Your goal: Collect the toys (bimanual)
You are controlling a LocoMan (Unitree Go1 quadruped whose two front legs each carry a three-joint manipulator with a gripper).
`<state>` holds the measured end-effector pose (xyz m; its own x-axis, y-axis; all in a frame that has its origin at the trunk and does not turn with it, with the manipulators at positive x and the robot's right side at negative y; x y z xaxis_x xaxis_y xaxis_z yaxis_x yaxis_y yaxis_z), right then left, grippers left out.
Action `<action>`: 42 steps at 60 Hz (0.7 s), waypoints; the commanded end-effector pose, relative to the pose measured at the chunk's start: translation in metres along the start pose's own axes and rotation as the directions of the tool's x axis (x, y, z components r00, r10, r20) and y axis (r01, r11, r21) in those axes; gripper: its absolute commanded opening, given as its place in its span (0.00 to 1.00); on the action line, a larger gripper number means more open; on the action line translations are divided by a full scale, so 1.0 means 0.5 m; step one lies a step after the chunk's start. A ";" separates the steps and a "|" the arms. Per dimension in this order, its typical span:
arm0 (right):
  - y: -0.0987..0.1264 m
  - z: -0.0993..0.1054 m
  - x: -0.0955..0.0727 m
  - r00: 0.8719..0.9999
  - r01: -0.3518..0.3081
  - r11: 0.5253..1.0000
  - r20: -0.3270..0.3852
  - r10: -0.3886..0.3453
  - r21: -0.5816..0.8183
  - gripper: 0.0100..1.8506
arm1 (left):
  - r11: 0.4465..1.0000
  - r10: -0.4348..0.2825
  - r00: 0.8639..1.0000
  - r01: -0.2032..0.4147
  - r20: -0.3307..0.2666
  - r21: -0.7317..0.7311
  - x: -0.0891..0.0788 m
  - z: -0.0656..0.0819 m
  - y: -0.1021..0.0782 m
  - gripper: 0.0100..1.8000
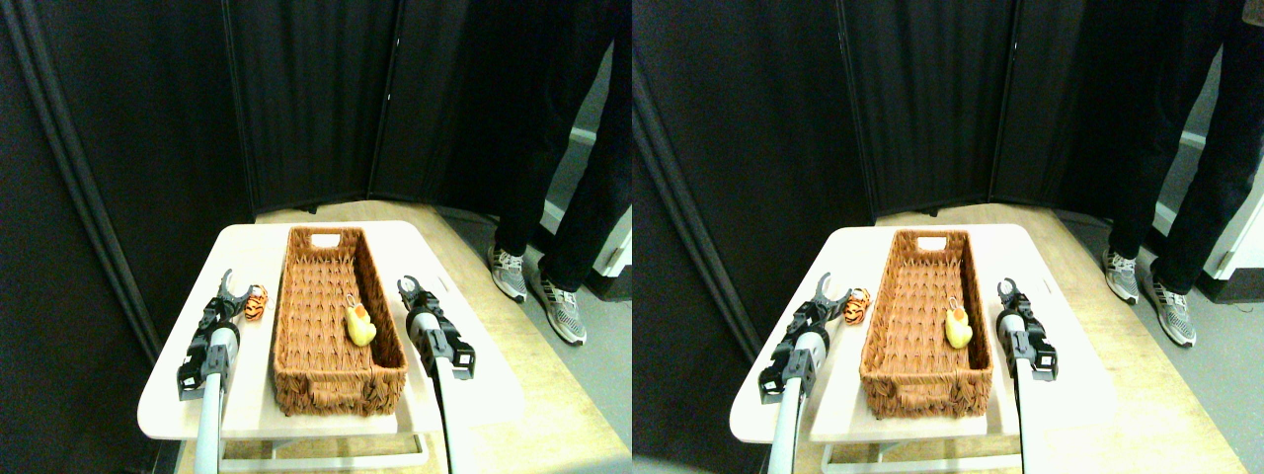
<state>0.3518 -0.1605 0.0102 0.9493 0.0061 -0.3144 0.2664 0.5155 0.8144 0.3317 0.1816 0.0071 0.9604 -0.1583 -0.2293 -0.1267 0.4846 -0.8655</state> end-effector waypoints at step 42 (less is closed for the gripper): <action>0.023 0.004 0.022 1.000 0.000 1.000 0.028 0.001 -0.030 0.00 | 0.987 -0.129 0.990 0.123 -0.056 -0.100 -0.036 0.000 -0.114 0.24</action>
<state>0.3601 -0.1580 0.0157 0.9470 -0.0164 -0.3209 0.2780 0.5427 0.7926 0.3172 0.1580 0.0556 0.9502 -0.2495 -0.1868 -0.0728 0.4053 -0.9113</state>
